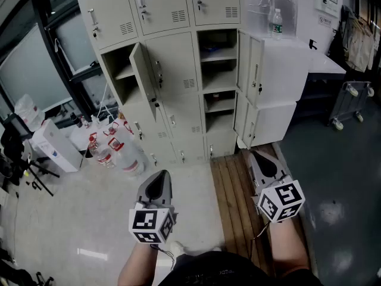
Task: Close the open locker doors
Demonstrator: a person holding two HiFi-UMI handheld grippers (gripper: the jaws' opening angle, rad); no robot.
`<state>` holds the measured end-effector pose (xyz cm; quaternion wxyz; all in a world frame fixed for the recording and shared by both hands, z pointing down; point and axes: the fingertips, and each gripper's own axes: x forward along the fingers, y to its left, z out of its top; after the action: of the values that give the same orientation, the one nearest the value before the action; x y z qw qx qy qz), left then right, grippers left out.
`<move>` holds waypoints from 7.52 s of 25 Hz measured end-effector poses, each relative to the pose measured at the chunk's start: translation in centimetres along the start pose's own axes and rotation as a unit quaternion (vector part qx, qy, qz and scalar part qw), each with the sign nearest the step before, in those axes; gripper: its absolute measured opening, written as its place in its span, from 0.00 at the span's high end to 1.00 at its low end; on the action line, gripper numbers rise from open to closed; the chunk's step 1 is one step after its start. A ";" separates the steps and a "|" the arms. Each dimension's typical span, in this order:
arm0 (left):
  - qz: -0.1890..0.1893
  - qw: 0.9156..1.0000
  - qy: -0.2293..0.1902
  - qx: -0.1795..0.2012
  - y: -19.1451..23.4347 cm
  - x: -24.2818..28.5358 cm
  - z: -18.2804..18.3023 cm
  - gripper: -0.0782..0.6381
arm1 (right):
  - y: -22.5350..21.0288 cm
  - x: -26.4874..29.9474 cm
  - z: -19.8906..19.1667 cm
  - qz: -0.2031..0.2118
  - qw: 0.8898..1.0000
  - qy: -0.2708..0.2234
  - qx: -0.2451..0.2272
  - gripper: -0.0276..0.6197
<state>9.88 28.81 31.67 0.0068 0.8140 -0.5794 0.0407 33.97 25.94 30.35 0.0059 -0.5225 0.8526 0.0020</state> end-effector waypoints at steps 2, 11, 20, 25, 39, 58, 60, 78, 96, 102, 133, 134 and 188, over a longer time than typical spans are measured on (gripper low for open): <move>-0.001 1.000 -0.001 0.000 0.0 0.0 -0.1 0.88 | 0.0 0.0 -0.1 0.000 1.000 0.000 -0.001 0.97; 0.000 1.000 0.003 -0.014 0.9 0.2 -0.3 0.88 | 0.9 0.8 0.2 0.003 1.000 0.002 -0.028 0.97; 0.010 1.000 0.006 -0.005 2.4 0.1 -0.2 0.88 | 2.2 3.0 -0.1 0.019 1.000 0.001 -0.009 0.97; 0.018 1.000 0.006 -0.006 4.1 0.1 -0.1 0.88 | 3.2 4.7 -0.4 0.027 1.000 0.004 -0.001 0.97; 0.019 0.999 0.008 -0.026 10.9 1.2 -1.2 0.88 | 7.3 10.5 -0.6 0.028 0.999 0.019 -0.002 0.97; -0.026 0.999 0.013 -0.028 24.2 3.9 -1.8 0.88 | 15.9 21.4 -0.1 -0.004 1.000 0.025 -0.003 0.97; -0.031 0.999 0.019 -0.033 25.5 4.1 -2.2 0.88 | 16.7 22.5 0.0 -0.007 1.000 0.024 -0.004 0.97; -0.030 0.999 0.012 -0.031 28.2 8.0 -2.2 0.88 | 17.0 28.3 0.0 0.005 1.000 0.019 -0.007 0.97; 0.019 0.999 0.017 -0.024 27.5 21.8 -0.5 0.88 | 7.3 39.1 -0.6 0.059 0.998 0.021 0.011 0.97; 0.048 0.998 0.025 -0.025 28.5 26.2 -1.1 0.88 | 4.8 43.4 -2.0 0.082 0.996 0.032 0.022 0.97; 0.192 0.981 0.018 -0.011 30.5 38.1 0.4 0.57 | -4.6 50.4 -5.0 0.158 0.985 0.049 0.045 0.97; 0.195 0.981 0.018 -0.008 30.6 38.3 0.6 0.57 | -5.0 50.3 -5.1 0.157 0.985 0.049 0.046 0.97; 0.135 0.991 -0.002 -0.018 44.8 37.2 0.7 0.71 | 4.4 59.1 -3.0 0.127 0.990 0.050 0.033 0.97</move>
<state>-20.30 -21.04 32.09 0.0147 0.7283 -0.6845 0.0287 3.24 -24.73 32.60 -0.0202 -0.4093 0.9107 -0.0516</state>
